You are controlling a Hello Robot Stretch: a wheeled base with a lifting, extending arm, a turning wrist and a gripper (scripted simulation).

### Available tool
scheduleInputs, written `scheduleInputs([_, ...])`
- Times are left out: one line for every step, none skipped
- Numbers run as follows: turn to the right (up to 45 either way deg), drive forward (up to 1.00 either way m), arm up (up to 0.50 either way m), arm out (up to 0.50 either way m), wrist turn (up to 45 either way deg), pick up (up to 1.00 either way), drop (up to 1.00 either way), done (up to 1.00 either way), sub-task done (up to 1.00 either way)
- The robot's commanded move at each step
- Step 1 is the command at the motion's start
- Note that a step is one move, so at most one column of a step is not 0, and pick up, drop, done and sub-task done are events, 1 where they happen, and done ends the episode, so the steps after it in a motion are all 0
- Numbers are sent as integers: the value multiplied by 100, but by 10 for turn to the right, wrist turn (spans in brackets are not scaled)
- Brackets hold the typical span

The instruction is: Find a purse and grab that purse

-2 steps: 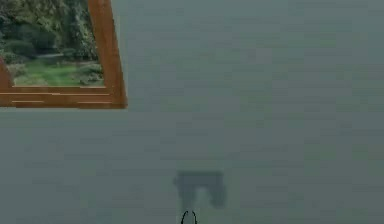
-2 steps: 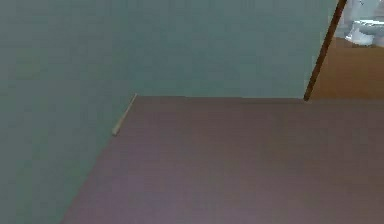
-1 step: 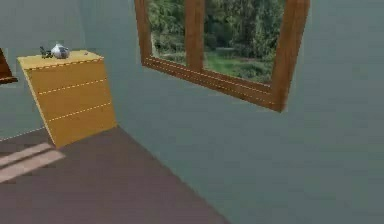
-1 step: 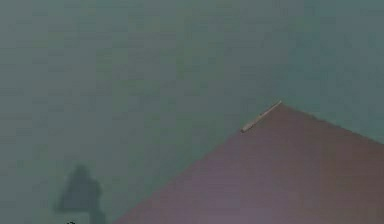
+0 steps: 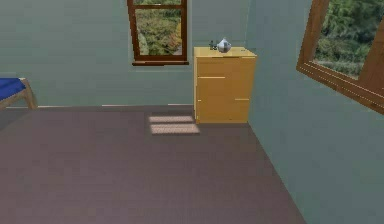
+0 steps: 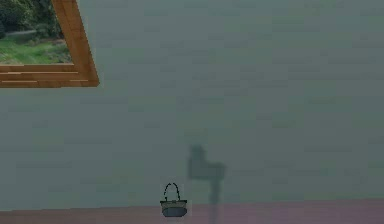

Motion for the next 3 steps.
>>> scheduleInputs([0, 0, 8, 0, 0, 0, 0, 0, 0])
scheduleInputs([0, 0, 0, 50, 0, 0, 0, 0, 0])
scheduleInputs([0, 0, 0, 0, 450, 0, 0, 0, 0])
